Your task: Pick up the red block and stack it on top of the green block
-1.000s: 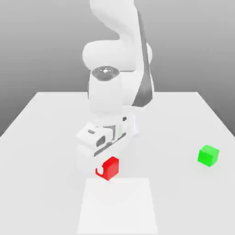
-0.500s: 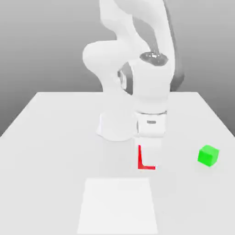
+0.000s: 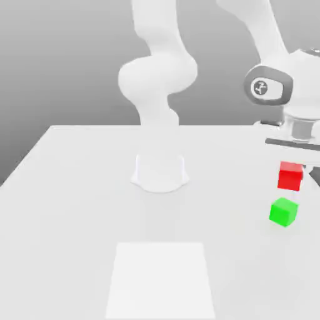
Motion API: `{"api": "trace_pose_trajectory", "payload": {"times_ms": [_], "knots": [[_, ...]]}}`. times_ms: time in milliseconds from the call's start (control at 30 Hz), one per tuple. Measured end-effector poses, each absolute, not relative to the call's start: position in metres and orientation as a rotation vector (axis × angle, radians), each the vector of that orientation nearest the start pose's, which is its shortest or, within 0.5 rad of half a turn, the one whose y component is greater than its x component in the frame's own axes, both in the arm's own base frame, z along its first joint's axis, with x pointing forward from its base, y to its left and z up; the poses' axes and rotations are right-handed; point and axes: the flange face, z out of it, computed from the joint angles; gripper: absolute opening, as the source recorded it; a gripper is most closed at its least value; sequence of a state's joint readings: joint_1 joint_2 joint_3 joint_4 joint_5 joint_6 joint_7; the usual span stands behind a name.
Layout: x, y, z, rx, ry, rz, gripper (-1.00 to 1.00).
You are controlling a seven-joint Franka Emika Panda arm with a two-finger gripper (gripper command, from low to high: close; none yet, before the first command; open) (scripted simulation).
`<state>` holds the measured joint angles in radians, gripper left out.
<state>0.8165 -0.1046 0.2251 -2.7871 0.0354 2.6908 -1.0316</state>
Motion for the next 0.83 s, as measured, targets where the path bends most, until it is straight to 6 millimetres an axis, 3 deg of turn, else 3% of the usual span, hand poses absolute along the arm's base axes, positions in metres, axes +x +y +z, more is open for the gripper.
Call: {"api": "trace_pose_trajectory", "payload": {"times_ms": [800, 833], "knots": [[0.194, 0.328, 0.182, 1.632, 2.678, 0.001, -1.0], [0.194, 0.328, 0.18, 1.634, 2.68, -0.001, 1.0]]}}
